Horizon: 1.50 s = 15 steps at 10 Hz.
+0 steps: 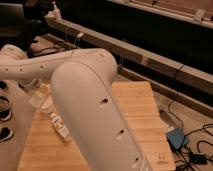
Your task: Place the white sponge in the ceramic cup
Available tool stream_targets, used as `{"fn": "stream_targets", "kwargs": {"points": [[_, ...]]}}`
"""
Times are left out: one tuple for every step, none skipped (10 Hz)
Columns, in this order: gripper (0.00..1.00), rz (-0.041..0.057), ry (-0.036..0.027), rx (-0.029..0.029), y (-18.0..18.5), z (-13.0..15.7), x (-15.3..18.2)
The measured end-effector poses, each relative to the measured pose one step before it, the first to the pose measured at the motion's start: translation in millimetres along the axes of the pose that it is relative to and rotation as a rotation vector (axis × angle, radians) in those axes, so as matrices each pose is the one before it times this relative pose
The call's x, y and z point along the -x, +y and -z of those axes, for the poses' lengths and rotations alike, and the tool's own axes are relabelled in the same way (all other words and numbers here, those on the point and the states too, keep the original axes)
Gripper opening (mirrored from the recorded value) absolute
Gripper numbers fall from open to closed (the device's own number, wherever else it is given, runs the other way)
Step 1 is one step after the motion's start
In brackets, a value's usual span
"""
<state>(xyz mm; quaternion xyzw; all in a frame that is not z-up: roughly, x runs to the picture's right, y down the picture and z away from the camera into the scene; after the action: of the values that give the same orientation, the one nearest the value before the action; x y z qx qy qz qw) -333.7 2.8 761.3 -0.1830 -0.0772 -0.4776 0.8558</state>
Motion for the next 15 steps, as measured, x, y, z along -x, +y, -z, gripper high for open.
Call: {"fn": "stream_targets", "kwargs": {"points": [[0.5,-0.0025,0.00648,0.00692,-0.03,-2.03,-3.08],[0.5,-0.00217,0.00641,0.00698,-0.07,-1.98,-2.99],[0.5,-0.00235,0.00533,0.00729,-0.07,-2.09,-2.77],[0.5,-0.00138,0.00474,0.00681,-0.04,-1.85,-2.45],[0.5,-0.00088,0.00372,0.00528,-0.01,-1.55,-1.92],[0.5,-0.00161,0.00368,0.00507,-0.5,-1.84,-2.19],[0.56,-0.00433,0.0045,0.00705,-0.54,-2.32,-2.28],[0.63,-0.00353,0.00426,0.00472,-0.52,-1.6,-1.89],[0.75,-0.00319,0.00646,0.00672,-1.34,-2.37,-1.64],[0.8,-0.00005,0.00638,0.00547,-1.4,-1.89,-0.4],[0.8,0.00139,0.00411,0.00456,-1.07,-1.72,0.78],[0.8,0.00276,0.00492,0.00566,-1.22,-2.16,1.57],[0.8,0.00596,0.00555,0.0077,-0.85,-2.99,2.73],[0.8,0.00164,0.00373,0.00517,-0.14,-2.38,1.18],[0.8,-0.00102,0.00235,0.00218,-0.07,-1.18,0.08]]}}
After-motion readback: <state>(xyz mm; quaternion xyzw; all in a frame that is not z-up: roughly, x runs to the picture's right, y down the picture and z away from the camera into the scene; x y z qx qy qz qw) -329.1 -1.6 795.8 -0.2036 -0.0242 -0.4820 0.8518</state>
